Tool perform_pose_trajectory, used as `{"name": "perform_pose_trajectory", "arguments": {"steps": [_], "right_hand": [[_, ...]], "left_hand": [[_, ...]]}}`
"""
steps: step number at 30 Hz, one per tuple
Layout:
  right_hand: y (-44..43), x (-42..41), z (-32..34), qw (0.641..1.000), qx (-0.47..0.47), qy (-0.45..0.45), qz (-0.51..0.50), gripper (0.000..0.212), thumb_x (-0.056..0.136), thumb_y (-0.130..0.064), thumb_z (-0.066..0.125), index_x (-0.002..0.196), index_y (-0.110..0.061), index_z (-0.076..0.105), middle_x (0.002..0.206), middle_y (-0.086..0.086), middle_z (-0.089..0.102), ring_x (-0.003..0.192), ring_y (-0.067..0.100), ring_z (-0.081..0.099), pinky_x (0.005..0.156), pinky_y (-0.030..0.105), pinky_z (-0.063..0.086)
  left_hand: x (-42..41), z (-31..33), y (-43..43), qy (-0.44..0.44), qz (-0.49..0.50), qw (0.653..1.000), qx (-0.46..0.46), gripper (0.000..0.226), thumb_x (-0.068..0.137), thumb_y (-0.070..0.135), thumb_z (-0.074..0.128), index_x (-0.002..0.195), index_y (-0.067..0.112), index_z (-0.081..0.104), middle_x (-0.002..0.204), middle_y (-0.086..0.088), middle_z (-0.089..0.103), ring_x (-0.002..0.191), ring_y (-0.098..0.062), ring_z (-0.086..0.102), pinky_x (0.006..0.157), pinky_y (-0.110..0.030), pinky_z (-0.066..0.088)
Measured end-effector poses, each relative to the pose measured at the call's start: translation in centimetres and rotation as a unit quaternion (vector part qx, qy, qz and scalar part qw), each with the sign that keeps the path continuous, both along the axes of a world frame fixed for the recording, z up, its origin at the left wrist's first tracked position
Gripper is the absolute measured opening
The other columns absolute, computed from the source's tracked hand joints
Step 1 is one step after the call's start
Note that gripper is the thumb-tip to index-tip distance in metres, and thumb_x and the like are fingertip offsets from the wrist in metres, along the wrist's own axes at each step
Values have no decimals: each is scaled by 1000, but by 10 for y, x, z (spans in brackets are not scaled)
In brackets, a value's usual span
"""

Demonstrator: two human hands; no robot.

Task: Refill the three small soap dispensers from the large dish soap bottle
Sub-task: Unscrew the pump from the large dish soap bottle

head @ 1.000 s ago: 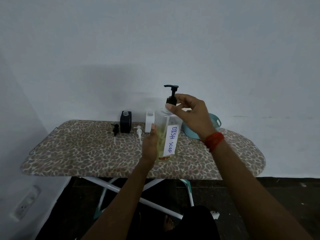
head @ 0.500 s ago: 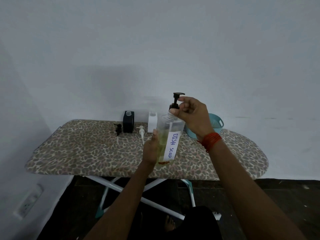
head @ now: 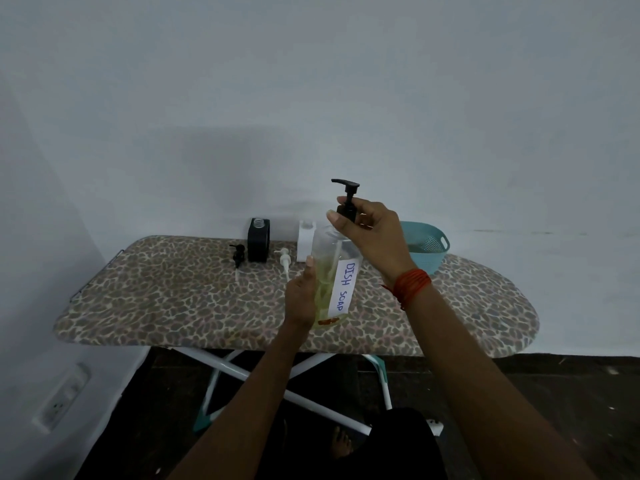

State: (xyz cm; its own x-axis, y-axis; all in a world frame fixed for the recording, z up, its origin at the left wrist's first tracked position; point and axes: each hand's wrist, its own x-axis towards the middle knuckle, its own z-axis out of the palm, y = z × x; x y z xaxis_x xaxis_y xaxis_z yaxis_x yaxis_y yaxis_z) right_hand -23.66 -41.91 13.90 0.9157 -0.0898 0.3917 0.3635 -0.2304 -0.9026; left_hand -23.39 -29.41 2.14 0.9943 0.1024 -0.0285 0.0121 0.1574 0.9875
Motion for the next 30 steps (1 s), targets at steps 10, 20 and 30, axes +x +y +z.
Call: {"name": "perform_pose_trajectory", "arguments": {"steps": [10, 20, 30], "right_hand": [[-6, 8, -1, 1000, 9, -15, 7, 40, 82, -18, 81, 119, -11, 69, 94, 12, 74, 92, 12, 70, 87, 29, 57], [-21, 15, 68, 991, 41, -123, -31, 25, 81, -19, 80, 104, -10, 76, 98, 1, 77, 96, 27, 72, 94, 45, 54], [-13, 20, 76, 990, 15, -126, -65, 23, 83, -28, 78, 104, -17, 76, 97, -6, 76, 99, 12, 70, 96, 46, 51]], "left_hand": [[9, -11, 6, -11, -7, 1000, 15, 71, 76, 72, 39, 78, 6, 65, 72, -8, 71, 67, -22, 68, 64, -32, 54], [11, -42, 8, -64, -2, 998, 25, 58, 88, 60, 36, 77, 10, 64, 67, -1, 71, 63, -16, 69, 62, -30, 55], [5, -50, 10, -93, -34, 995, 0, 76, 74, 89, 49, 91, 19, 71, 80, 10, 79, 74, -6, 75, 62, -25, 59]]}}
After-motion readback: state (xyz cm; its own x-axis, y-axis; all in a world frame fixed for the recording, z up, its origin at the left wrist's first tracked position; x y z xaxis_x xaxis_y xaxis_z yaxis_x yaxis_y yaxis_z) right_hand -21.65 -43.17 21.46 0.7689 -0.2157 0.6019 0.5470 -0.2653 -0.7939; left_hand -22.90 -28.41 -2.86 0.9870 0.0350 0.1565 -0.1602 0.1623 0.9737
